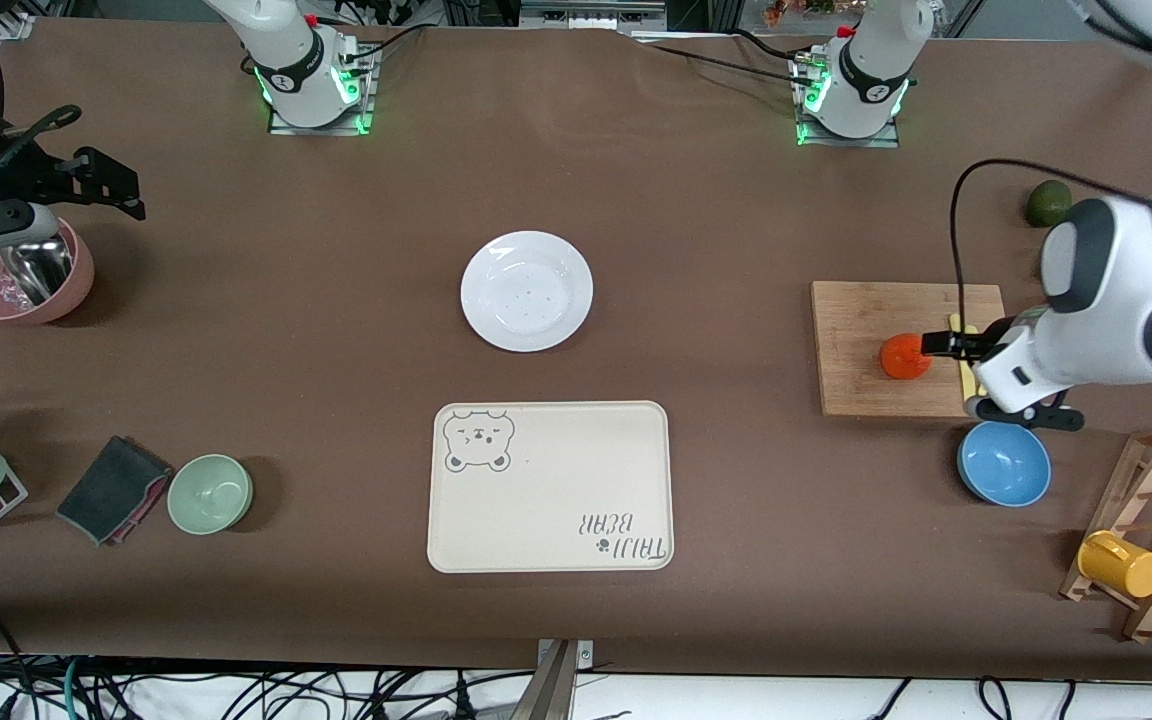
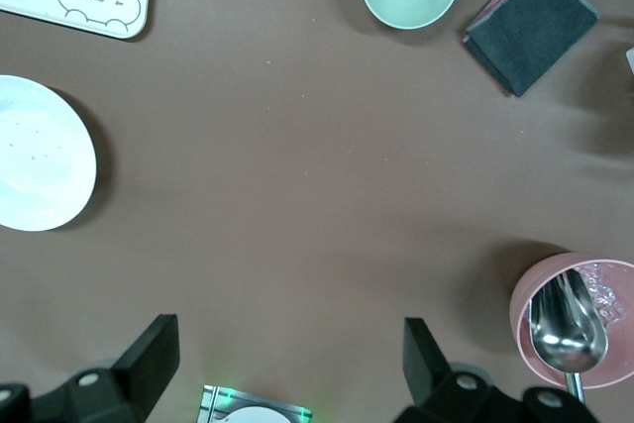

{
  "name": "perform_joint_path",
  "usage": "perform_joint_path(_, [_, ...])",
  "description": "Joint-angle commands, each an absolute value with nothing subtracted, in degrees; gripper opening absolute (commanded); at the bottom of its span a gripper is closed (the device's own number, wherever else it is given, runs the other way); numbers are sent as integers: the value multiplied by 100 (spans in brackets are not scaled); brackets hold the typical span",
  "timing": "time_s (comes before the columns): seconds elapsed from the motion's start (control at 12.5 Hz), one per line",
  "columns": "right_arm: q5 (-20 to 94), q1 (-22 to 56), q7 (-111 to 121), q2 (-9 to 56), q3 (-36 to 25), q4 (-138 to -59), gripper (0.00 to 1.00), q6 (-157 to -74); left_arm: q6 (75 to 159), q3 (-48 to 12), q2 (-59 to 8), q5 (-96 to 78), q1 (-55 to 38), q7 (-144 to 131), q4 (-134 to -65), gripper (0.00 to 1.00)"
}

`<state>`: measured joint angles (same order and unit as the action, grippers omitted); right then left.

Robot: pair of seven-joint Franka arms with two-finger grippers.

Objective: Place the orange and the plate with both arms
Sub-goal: 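Lower the left gripper onto the orange on the cutting board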

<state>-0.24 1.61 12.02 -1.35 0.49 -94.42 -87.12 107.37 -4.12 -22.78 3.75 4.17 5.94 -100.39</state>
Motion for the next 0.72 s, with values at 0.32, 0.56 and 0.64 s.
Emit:
perform_joint_path(0.32, [53, 141, 1248, -193, 70, -9431, 100, -8640, 12181, -457, -2329, 1475, 290, 686, -11276, 100])
perform_joint_path(0.56, [62, 141, 1257, -185, 44, -9431, 100, -8604, 12733, -501, -2487, 1441, 316, 677, -11626, 100])
perform_joint_path(0.64, [62, 141, 1248, -202, 61, -9431, 100, -8604, 12892, -510, -2505, 1415, 351, 668, -11732, 100])
